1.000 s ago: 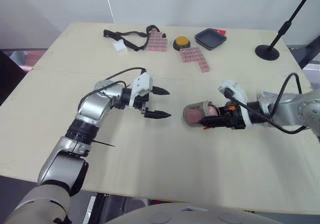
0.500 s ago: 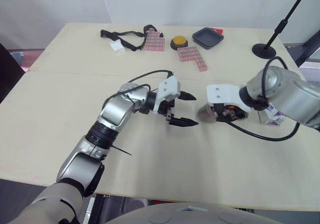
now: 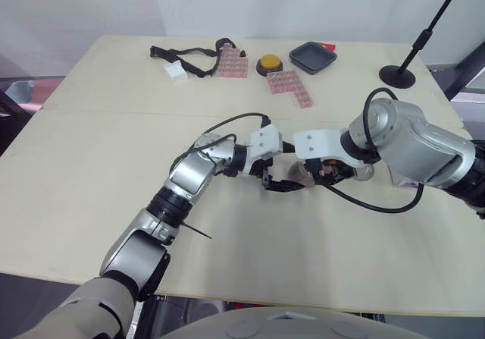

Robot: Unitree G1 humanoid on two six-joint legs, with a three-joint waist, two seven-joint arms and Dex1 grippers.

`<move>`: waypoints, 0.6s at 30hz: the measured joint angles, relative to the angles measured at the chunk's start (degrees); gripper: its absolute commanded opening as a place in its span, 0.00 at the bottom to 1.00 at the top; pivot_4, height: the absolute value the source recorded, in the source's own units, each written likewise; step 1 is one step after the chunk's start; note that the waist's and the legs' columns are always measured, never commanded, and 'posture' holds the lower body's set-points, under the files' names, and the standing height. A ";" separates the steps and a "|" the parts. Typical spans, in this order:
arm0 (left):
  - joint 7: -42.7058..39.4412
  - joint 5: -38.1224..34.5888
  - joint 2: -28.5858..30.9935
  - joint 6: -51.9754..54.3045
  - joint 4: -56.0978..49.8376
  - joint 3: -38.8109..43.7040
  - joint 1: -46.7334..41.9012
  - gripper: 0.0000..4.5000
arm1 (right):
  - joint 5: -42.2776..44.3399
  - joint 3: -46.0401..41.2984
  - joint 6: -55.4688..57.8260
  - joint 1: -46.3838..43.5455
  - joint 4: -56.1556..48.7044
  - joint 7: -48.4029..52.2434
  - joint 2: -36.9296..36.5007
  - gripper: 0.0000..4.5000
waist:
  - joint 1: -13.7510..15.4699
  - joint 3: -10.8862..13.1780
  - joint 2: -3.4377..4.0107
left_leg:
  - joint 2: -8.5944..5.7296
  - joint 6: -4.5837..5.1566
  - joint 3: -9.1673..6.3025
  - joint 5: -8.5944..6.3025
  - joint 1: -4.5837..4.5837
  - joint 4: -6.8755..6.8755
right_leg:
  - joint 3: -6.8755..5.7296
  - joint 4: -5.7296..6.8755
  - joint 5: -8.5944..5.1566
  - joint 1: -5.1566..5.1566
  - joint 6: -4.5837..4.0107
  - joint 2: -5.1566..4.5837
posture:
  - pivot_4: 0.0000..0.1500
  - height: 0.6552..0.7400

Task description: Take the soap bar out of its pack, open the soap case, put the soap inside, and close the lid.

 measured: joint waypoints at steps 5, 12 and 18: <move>0.72 0.02 -0.77 -0.07 0.13 0.02 0.01 1.00 | -0.39 -0.31 1.13 0.00 -0.06 0.93 0.93 0.47 | -0.04 0.00 0.00 | 0.00 0.01 0.05 0.01 0.06 0.01 | 0.06 0.06 0.00 0.00 0.00 0.00 | 1.00 1.00; 1.43 0.26 -1.20 -0.10 0.12 0.01 0.04 1.00 | -0.48 -0.43 2.06 0.00 0.07 1.11 2.50 0.47 | -0.03 0.00 0.00 | 0.00 0.02 0.06 0.01 0.08 0.02 | 0.08 0.10 0.00 0.00 -0.01 0.00 | 1.00 1.00; 1.04 0.93 -1.17 -0.20 0.09 -0.37 0.59 1.00 | -0.87 -0.43 2.11 0.00 0.56 1.02 2.83 0.47 | 0.01 0.00 0.00 | 0.00 0.02 0.06 0.02 0.08 0.03 | 0.09 0.12 -0.01 0.00 -0.01 -0.01 | 1.00 1.00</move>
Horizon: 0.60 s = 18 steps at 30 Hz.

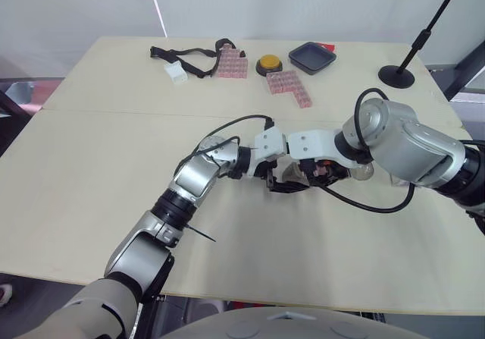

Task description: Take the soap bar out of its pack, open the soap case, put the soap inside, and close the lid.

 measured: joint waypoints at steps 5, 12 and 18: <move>-0.02 0.25 0.02 -0.08 0.00 0.00 0.00 1.00 | -1.01 0.00 -0.05 0.01 0.36 -0.03 0.04 0.47 | -0.03 0.00 0.00 | 0.00 0.00 0.01 0.00 0.02 0.00 | 0.02 0.02 0.00 0.00 0.00 0.00 | 1.00 1.00; 0.00 0.29 -0.06 -0.20 0.01 0.00 -0.01 1.00 | -1.70 0.00 -0.10 0.14 1.25 0.06 0.07 0.47 | -0.02 0.00 0.00 | 0.00 0.00 0.02 0.00 0.02 0.01 | 0.02 0.03 0.00 0.00 0.00 0.00 | 1.00 1.00; 0.14 0.83 -0.23 -1.64 0.83 -0.01 -0.01 0.65 | -1.81 0.00 -0.07 0.19 1.21 0.11 0.06 0.47 | -0.02 0.00 0.00 | 0.00 0.00 0.02 0.00 0.03 0.02 | 0.03 0.04 0.00 0.00 0.00 0.00 | 1.00 1.00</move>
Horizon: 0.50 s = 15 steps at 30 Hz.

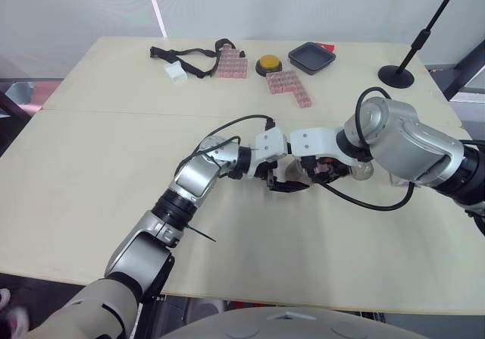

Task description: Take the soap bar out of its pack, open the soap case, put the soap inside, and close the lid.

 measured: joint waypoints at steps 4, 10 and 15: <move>0.12 0.65 -0.08 -0.72 0.31 -0.13 0.00 0.42 | -0.01 0.00 0.05 0.03 -0.05 0.20 0.00 0.47 | 0.00 0.00 0.00 | 0.00 0.00 0.00 0.00 0.00 0.00 | 0.00 0.01 0.00 0.00 0.00 0.00 | 1.00 1.00; 0.22 1.13 -0.66 -0.93 0.54 -0.12 -0.01 0.42 | -0.22 0.00 0.13 0.14 0.00 0.24 -0.04 0.47 | 0.01 0.00 0.00 | 0.00 0.00 0.00 0.00 0.01 0.01 | 0.00 0.03 0.00 0.00 0.00 0.00 | 1.00 1.00; 0.20 1.34 -1.00 -1.38 0.96 0.00 -0.02 0.42 | -0.38 0.00 0.31 0.20 0.00 0.26 -0.04 0.47 | 0.03 0.00 0.00 | 0.00 0.01 0.00 0.00 0.02 0.03 | 0.01 0.05 0.00 0.01 0.00 -0.01 | 1.00 1.00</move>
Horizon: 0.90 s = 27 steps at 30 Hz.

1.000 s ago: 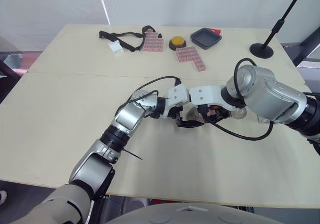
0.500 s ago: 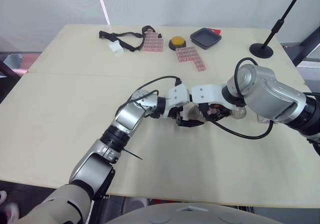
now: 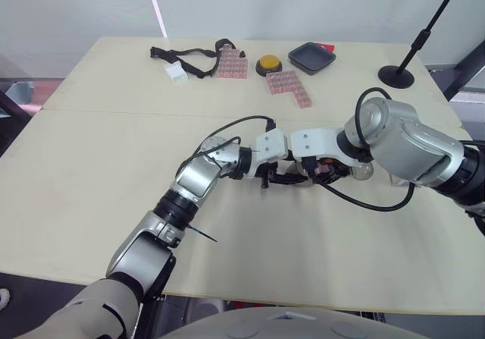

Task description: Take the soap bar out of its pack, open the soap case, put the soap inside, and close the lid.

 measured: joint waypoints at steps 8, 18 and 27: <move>-0.04 0.44 -0.19 -0.89 0.44 0.03 0.01 0.42 | -0.48 -0.07 0.69 0.22 -0.25 -0.05 0.21 0.47 | 0.01 0.00 0.00 | 0.00 0.01 0.00 0.01 0.04 0.02 | 0.01 0.03 0.00 0.02 0.00 -0.01 | 1.00 1.00; -0.64 0.20 -0.19 -2.97 0.99 -0.07 0.80 0.42 | -0.39 -4.13 0.80 3.06 -0.42 -0.96 1.18 0.99 | 0.12 0.00 0.00 | 0.00 0.01 0.02 0.00 0.03 0.03 | 0.02 0.04 0.00 0.02 0.00 -0.01 | 1.00 1.00; -4.42 -4.20 4.24 -6.77 -0.73 3.32 5.89 0.42 | 5.49 -19.18 -2.68 17.79 -0.99 -1.86 -3.49 0.99 | 0.18 -0.01 0.02 | 0.01 0.01 0.04 0.00 0.06 0.01 | 0.04 -0.01 0.00 0.04 0.00 -0.01 | 1.00 1.00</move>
